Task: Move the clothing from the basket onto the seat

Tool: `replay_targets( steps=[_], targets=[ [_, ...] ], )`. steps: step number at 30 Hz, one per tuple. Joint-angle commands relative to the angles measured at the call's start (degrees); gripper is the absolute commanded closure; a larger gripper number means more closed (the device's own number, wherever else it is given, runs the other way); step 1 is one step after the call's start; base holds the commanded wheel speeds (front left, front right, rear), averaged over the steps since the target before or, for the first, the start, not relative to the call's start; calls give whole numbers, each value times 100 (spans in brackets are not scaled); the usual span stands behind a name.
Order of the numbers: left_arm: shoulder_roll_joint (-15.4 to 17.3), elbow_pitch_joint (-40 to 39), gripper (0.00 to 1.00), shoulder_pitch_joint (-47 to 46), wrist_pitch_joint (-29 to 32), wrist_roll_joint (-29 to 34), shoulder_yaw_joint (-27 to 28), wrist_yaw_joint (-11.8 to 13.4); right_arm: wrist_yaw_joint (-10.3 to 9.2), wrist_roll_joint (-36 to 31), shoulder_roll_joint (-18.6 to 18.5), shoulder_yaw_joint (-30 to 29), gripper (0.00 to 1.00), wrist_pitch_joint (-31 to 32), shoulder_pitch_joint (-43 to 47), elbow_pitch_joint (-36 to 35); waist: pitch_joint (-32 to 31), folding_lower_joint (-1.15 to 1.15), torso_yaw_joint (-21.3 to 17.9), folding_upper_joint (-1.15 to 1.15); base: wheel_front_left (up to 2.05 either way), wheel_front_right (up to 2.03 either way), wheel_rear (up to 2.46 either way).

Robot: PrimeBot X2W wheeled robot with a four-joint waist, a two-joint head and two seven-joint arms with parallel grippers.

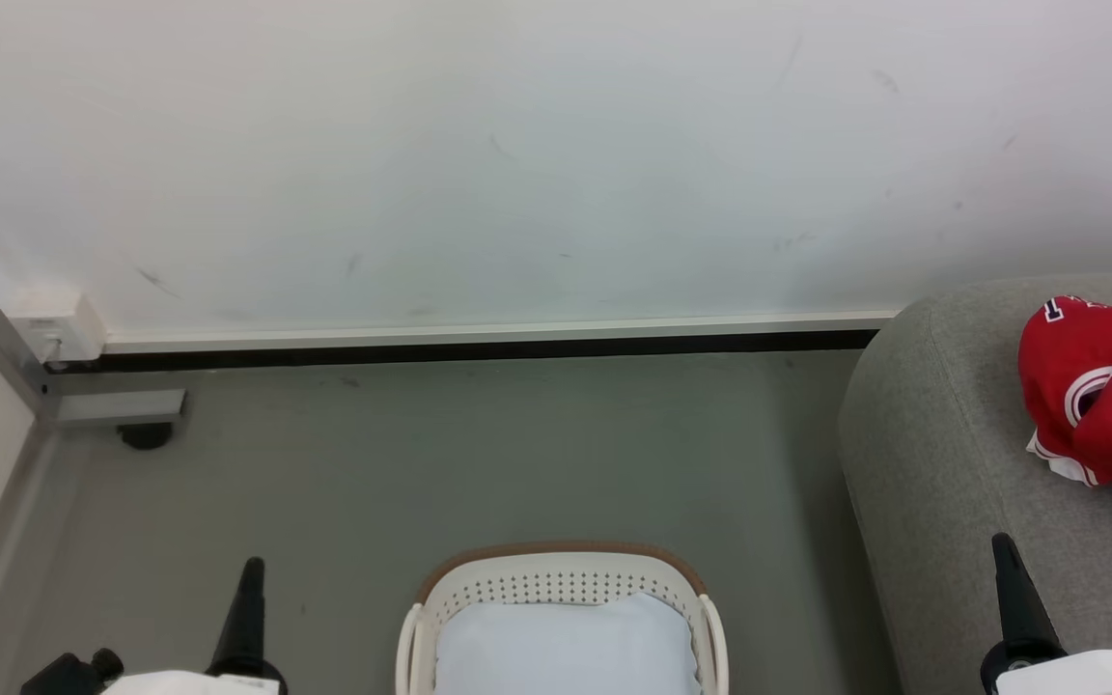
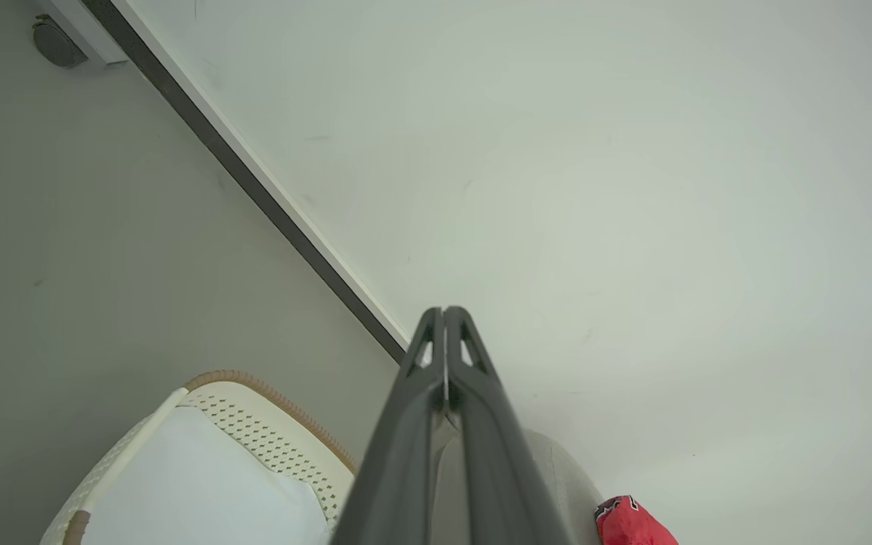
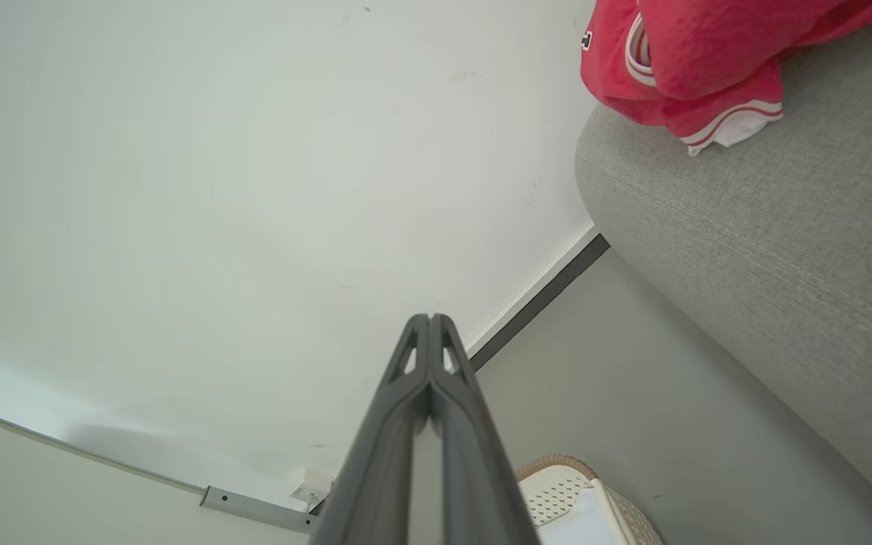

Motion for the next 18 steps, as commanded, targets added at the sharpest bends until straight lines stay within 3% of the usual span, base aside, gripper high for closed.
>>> replay_targets(
  steps=[1, 18],
  targets=[
    [46, -76, 100, -125, 51, -201, 40, -16, -5, 183, -4, -65, 100, 53, -128, -80, 2, 0, 8, 0, 0, 0, 0],
    [54, -94, 100, -187, 311, -1114, 105, -20, -6, 1008, 30, -266, 100, 297, -161, -109, 18, 0, 75, 0, 0, 0, 0]
  ],
)
